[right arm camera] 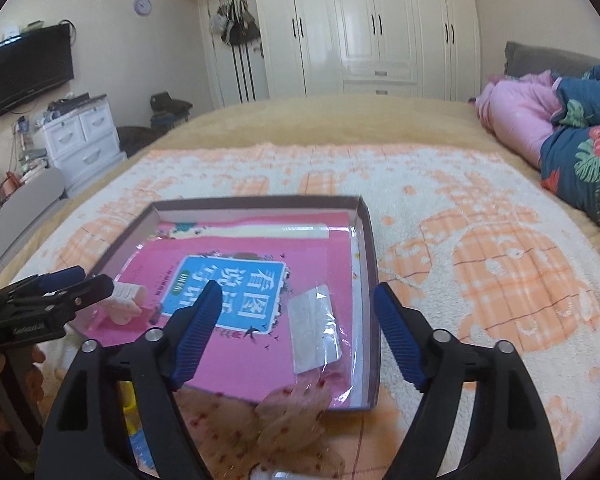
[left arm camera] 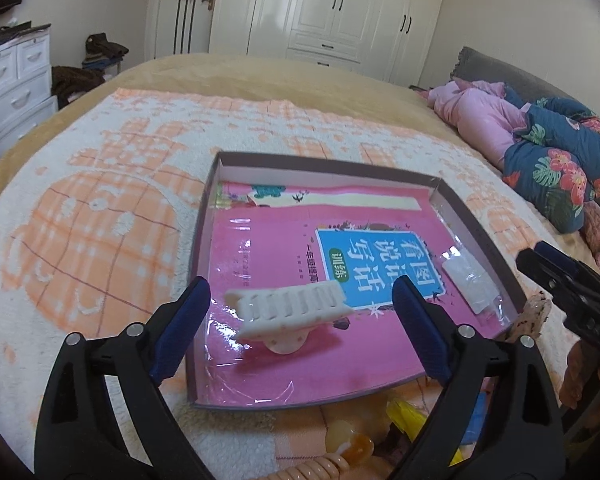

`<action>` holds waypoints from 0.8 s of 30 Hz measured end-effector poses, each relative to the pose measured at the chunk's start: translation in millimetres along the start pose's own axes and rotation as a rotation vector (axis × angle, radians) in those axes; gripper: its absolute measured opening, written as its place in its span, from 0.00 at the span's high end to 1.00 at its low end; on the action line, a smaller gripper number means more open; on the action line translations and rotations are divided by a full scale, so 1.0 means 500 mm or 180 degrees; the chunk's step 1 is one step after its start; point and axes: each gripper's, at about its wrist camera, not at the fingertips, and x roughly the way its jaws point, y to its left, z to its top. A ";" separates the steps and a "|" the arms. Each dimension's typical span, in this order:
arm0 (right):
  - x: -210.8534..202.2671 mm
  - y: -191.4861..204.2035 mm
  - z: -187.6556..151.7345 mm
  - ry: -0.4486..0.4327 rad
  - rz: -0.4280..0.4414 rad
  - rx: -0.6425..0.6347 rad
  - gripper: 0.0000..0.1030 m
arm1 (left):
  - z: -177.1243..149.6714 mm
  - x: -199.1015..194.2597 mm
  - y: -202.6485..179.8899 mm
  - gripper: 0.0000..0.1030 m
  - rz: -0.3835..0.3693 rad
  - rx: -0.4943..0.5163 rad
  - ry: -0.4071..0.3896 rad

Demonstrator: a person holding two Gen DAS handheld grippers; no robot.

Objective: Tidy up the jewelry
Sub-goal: 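Withdraw both grippers from the tray toward the remaining items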

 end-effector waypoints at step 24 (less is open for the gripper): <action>-0.150 0.056 -0.060 -0.0378 0.0077 -0.0310 0.11 | -0.022 -0.145 -0.009 0.11 -0.0047 -0.0002 -0.0385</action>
